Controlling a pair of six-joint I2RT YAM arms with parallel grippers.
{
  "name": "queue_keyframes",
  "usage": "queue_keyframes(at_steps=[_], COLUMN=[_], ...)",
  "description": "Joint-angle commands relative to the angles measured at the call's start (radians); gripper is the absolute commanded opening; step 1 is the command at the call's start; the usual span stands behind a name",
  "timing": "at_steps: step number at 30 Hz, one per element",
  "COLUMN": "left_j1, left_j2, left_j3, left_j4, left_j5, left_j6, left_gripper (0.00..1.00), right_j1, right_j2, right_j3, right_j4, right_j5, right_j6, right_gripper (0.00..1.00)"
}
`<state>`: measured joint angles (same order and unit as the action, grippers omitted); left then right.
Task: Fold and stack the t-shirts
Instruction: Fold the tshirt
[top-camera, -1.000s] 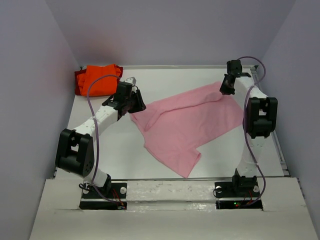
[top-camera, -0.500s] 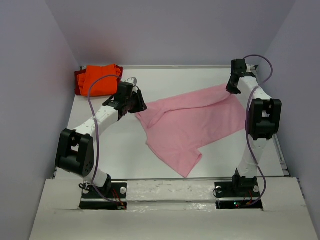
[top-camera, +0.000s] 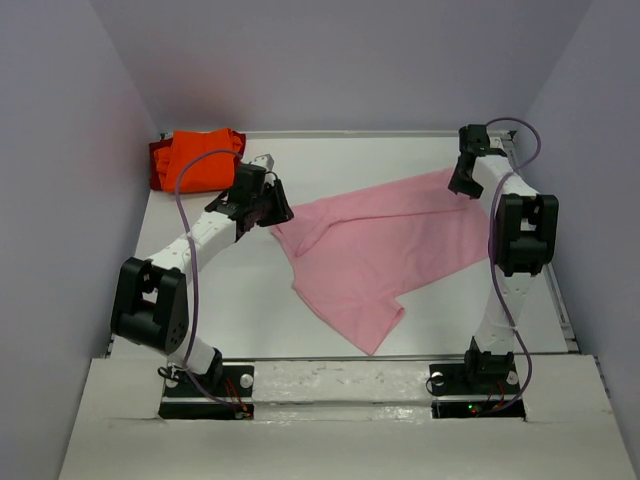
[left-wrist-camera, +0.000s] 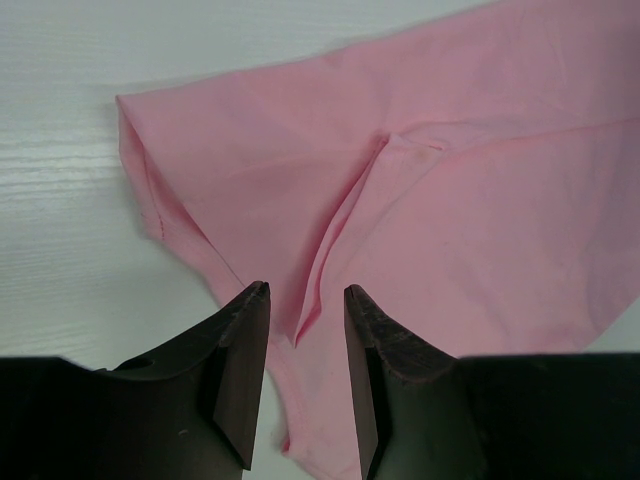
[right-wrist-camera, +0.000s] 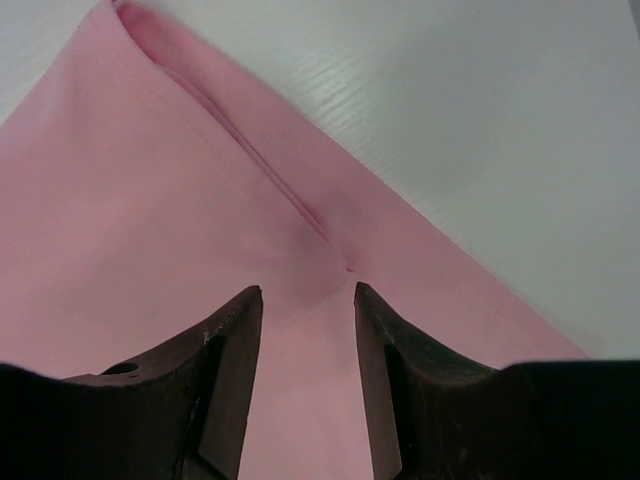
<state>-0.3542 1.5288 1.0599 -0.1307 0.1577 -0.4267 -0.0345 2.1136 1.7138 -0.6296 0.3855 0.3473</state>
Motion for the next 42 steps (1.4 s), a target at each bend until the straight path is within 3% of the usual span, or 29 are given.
queue_keyframes(at_steps=[1,3,6,9,16,23,31,42], left_j1=[-0.006,-0.006,-0.008,-0.006,-0.002,-0.006,-0.011,0.04], left_j2=[-0.032,-0.032,-0.029,-0.022,0.122,0.296,0.412,0.548], left_j3=[-0.008,-0.008,-0.006,-0.008,0.054,0.153,0.251,0.419], left_j4=[0.022,0.022,0.022,0.019,0.009,0.017,-0.033,-0.202], left_j5=[0.013,0.011,-0.001,-0.026,0.025,0.031,-0.062,-0.19], left_j6=[0.014,0.016,0.013,0.002,-0.063,-0.138,-0.124,-0.027], left_gripper=[0.45,0.45,0.45,0.45,0.45,0.44,0.43,0.43], right_j1=[-0.008,-0.008,0.011,0.067,0.108,0.108,0.108,0.108], right_j2=[-0.052,-0.018,0.019,0.013,-0.07,-0.262,-0.475,-0.546], right_j3=[0.053,0.078,0.089,0.069,0.003,-0.181,-0.396,-0.427], right_j4=[0.004,0.01,0.03,0.077,0.09,0.175,0.248,0.258], right_j5=[-0.077,-0.176,-0.442,-0.497,-0.494,-0.545,-0.605,-0.646], right_j6=[-0.01,-0.011,-0.021,-0.04,-0.004,0.033,0.044,0.064], right_gripper=[0.48,0.47,0.47,0.49,0.49,0.49,0.49,0.49])
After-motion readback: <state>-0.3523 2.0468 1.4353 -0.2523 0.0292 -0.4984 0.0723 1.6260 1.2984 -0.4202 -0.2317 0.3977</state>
